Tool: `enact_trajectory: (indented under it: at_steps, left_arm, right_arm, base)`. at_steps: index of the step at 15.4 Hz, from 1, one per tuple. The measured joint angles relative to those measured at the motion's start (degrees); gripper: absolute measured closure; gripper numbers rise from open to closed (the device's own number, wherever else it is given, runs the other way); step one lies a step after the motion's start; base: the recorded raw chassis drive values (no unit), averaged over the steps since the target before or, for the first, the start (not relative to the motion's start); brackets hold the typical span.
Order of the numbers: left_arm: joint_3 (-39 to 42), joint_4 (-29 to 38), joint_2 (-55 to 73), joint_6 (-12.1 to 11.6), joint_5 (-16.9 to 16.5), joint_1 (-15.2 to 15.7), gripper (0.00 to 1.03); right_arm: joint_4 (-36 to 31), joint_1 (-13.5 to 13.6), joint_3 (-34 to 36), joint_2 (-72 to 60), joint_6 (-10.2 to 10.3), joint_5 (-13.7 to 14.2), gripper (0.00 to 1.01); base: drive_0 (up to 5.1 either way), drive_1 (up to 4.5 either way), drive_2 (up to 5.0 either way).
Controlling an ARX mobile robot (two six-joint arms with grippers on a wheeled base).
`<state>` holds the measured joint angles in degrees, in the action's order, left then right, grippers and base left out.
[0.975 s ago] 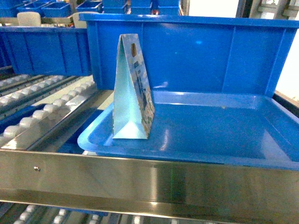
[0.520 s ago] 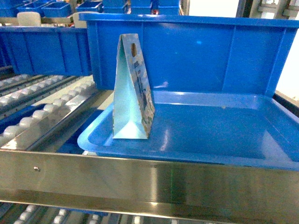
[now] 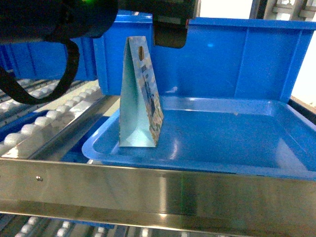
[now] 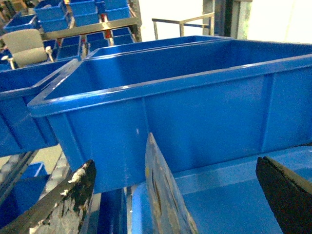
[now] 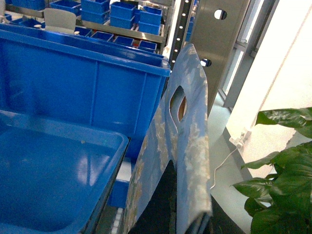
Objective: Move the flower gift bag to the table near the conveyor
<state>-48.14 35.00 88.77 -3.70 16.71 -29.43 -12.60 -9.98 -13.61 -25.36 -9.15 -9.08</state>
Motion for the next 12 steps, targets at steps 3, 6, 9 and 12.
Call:
enact_trajectory:
  at_steps: [3,6,9,12]
  left_arm:
    - [1.4,-0.1,2.8,0.3,4.5,-0.5,0.05]
    - [2.2,1.7,5.1,2.2,4.5,-0.2,0.05]
    - [2.2,2.8,7.1,3.7,4.1,0.6,0.05]
    - [2.0,4.3,9.1,5.0,3.7,1.4,0.05]
  right_arm:
    - [0.0,-0.1,0.0,0.0,0.0,0.0,0.99]
    - [0.0,-0.1,0.0,0.0,0.0,0.0,0.99]
    - [0.0,-0.1,0.0,0.0,0.0,0.0,0.99]
    - [0.0,-0.1,0.0,0.0,0.0,0.0,0.99]
  base:
    - [0.0,0.0,0.0]
    - [0.0,0.0,0.0]
    - [0.0,0.0,0.0]
    - [0.0,0.0,0.0]
